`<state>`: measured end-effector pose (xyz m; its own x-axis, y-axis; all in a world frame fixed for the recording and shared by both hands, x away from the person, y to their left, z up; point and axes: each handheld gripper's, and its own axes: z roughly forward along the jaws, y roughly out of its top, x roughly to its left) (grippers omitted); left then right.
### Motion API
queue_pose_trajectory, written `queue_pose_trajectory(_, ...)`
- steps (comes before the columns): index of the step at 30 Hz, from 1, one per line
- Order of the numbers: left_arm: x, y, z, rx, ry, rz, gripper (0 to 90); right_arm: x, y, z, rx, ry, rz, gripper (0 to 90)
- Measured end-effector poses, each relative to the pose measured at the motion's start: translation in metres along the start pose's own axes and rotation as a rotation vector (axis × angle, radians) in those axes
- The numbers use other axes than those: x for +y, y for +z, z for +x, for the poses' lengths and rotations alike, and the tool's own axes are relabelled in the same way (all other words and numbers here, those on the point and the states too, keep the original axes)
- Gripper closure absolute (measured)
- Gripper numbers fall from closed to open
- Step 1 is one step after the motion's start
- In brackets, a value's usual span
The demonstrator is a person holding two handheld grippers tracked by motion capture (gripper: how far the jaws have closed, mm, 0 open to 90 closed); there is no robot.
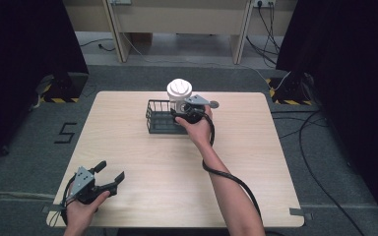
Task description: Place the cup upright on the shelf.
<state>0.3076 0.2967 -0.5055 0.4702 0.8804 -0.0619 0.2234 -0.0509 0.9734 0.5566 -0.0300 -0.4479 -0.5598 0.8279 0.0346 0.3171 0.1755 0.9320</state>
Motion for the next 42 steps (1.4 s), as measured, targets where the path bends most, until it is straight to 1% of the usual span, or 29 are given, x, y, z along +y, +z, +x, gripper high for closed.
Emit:
queue_pose_trajectory(3, 0.000, 0.000, -0.001, -0.001, 0.001, -0.001, 16.0, -0.002, -0.007, -0.002, 0.008, 0.004, -0.006, 15.7)
queue_pose_trajectory(8, 0.000, 0.000, -0.001, -0.002, 0.001, -0.001, 16.0, -0.005, -0.012, -0.002, 0.014, 0.010, 0.004, 15.7)
queue_pose_trajectory(15, 0.000, 0.000, -0.001, -0.001, 0.003, -0.004, 16.1, -0.006, -0.023, -0.002, 0.021, 0.010, -0.010, 16.3)
queue_pose_trajectory(22, 0.001, 0.000, -0.002, 0.000, 0.001, -0.007, 16.0, -0.008, -0.030, -0.001, 0.028, 0.000, 0.005, 16.7)
queue_pose_trajectory(27, 0.001, 0.000, -0.002, 0.001, 0.000, -0.009, 15.9, -0.010, -0.038, 0.000, 0.033, 0.001, 0.000, 17.5)
queue_pose_trajectory(32, 0.001, -0.001, -0.002, 0.004, -0.001, -0.010, 15.9, -0.012, -0.043, 0.000, 0.037, 0.003, 0.001, 17.9)
queue_pose_trajectory(42, 0.001, 0.000, -0.004, 0.002, 0.002, -0.009, 15.8, -0.015, -0.057, 0.003, 0.045, 0.002, -0.016, 18.7)
